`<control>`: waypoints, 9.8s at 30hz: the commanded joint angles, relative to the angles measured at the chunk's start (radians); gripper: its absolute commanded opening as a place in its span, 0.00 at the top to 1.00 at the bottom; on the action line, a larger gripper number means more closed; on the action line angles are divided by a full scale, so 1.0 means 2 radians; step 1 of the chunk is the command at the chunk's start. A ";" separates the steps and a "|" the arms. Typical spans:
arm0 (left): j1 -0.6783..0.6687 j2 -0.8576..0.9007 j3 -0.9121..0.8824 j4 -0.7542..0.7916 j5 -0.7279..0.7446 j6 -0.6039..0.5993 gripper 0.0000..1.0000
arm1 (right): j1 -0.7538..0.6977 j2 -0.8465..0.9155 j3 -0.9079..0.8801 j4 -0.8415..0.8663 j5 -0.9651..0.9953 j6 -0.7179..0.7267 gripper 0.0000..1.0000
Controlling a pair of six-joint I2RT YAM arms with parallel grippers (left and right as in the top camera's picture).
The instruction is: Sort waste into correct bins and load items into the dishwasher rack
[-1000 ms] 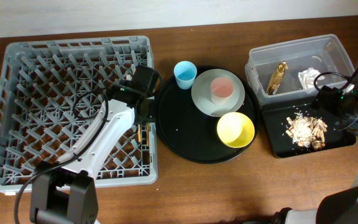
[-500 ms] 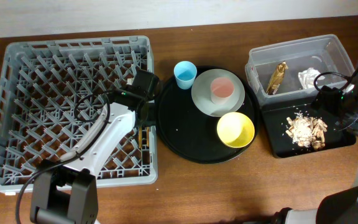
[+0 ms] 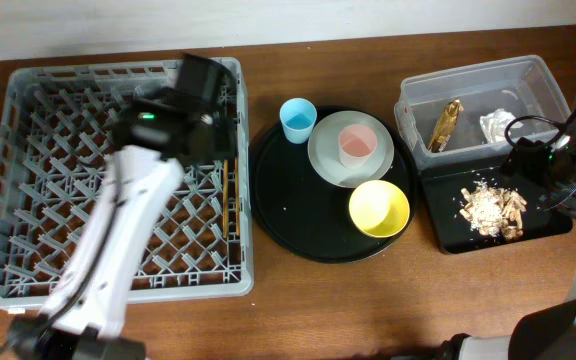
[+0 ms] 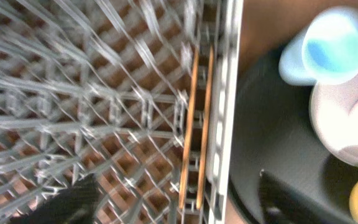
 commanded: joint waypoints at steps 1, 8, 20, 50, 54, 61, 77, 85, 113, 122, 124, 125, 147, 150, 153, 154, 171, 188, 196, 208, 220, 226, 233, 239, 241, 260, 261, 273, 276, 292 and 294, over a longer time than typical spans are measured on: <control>0.037 -0.030 0.017 -0.022 -0.044 0.002 0.00 | -0.001 -0.007 0.002 0.000 0.003 0.003 0.01; 0.109 -0.031 0.017 -0.072 -0.076 -0.001 0.01 | -0.001 -0.007 0.002 0.000 0.003 0.003 0.01; 0.124 -0.031 0.017 -0.080 -0.076 -0.001 0.01 | -0.002 -0.007 0.002 0.031 0.035 0.003 0.01; 0.124 -0.031 0.017 -0.080 -0.076 -0.001 0.01 | -0.001 -0.007 0.002 0.094 -0.048 0.007 0.01; 0.124 -0.031 0.017 -0.079 -0.079 0.000 0.01 | -0.001 -0.007 0.002 0.094 -0.048 0.007 0.01; 0.124 -0.031 0.017 0.005 -0.258 0.000 0.01 | -0.001 -0.007 0.002 0.094 -0.048 0.007 0.01; 0.104 -0.030 0.010 0.067 0.206 -0.045 0.01 | -0.001 -0.007 0.002 0.094 -0.048 0.007 0.01; 0.074 -0.030 0.005 0.049 0.205 -0.045 0.01 | -0.001 -0.007 0.002 0.094 -0.048 0.007 0.01; -0.028 0.158 0.329 -0.070 0.199 0.059 0.77 | -0.001 -0.007 0.002 0.094 -0.048 0.007 0.01; -0.039 0.308 0.402 -0.083 0.203 0.061 0.67 | -0.001 -0.007 0.002 0.094 -0.048 0.007 0.01; -0.047 0.327 0.402 -0.072 0.213 0.057 0.84 | -0.001 -0.007 0.002 0.094 -0.048 0.007 0.01; -0.053 0.337 0.402 -0.062 0.209 0.065 0.84 | -0.001 -0.007 0.002 0.094 -0.048 0.007 0.01; -0.142 0.459 0.408 -0.014 0.025 0.116 0.78 | -0.001 -0.007 0.002 0.094 -0.048 0.007 0.01; -0.143 0.453 0.434 -0.035 0.026 0.116 0.78 | -0.001 -0.007 0.002 0.094 -0.048 0.007 0.01; -0.143 0.448 0.469 -0.054 0.027 0.116 0.78 | -0.001 -0.007 0.002 0.094 -0.048 0.007 0.01; -0.143 0.448 0.479 -0.058 0.027 0.116 0.78 | -0.001 -0.007 0.002 0.094 -0.048 0.007 0.01; -0.143 0.483 0.485 -0.054 0.027 0.116 0.78 | -0.001 -0.007 0.002 0.094 -0.048 0.007 0.01; -0.142 0.473 0.487 -0.056 -0.043 0.116 0.90 | -0.001 -0.007 0.002 0.094 -0.048 0.007 0.01; -0.146 0.462 0.487 -0.067 -0.042 0.116 1.00 | -0.001 -0.007 0.002 0.094 -0.048 0.007 0.01; -0.130 0.415 0.509 -0.069 0.067 0.116 1.00 | -0.001 -0.007 0.002 0.094 -0.048 0.007 0.01; 0.144 0.325 0.532 -0.093 0.644 0.132 1.00 | -0.001 -0.007 0.002 0.094 -0.048 0.007 0.01; 0.222 0.364 0.453 -0.113 0.781 0.190 1.00 | -0.001 -0.007 0.002 0.094 -0.048 0.007 0.01; 0.226 0.400 0.302 -0.073 0.822 0.247 1.00 | -0.001 -0.007 0.002 0.094 -0.048 0.007 0.01; 0.242 0.411 0.221 -0.033 0.818 0.247 1.00 | -0.001 -0.007 0.002 0.094 -0.048 0.007 0.01; 0.251 0.411 0.212 -0.033 0.787 0.247 1.00 | -0.001 -0.007 0.002 0.094 -0.048 0.007 0.01; 0.273 0.411 0.209 -0.064 0.606 0.243 0.85 | -0.001 -0.007 0.002 0.094 -0.048 0.007 0.01; 0.274 0.411 0.209 -0.065 0.606 0.243 0.70 | -0.001 -0.007 0.002 0.094 -0.048 0.007 0.01; 0.275 0.405 0.283 -0.104 0.550 0.222 0.01 | -0.001 -0.007 0.002 0.094 -0.048 0.007 0.01; 0.275 0.400 0.358 -0.137 0.550 0.219 0.01 | -0.001 -0.007 0.002 0.094 -0.048 0.007 0.01; 0.169 0.362 0.543 -0.249 0.348 0.196 1.00 | -0.001 -0.007 0.002 0.094 -0.048 0.007 0.01; 0.149 0.362 0.533 -0.249 0.273 0.166 1.00 | -0.001 -0.007 0.002 0.094 -0.048 0.007 0.01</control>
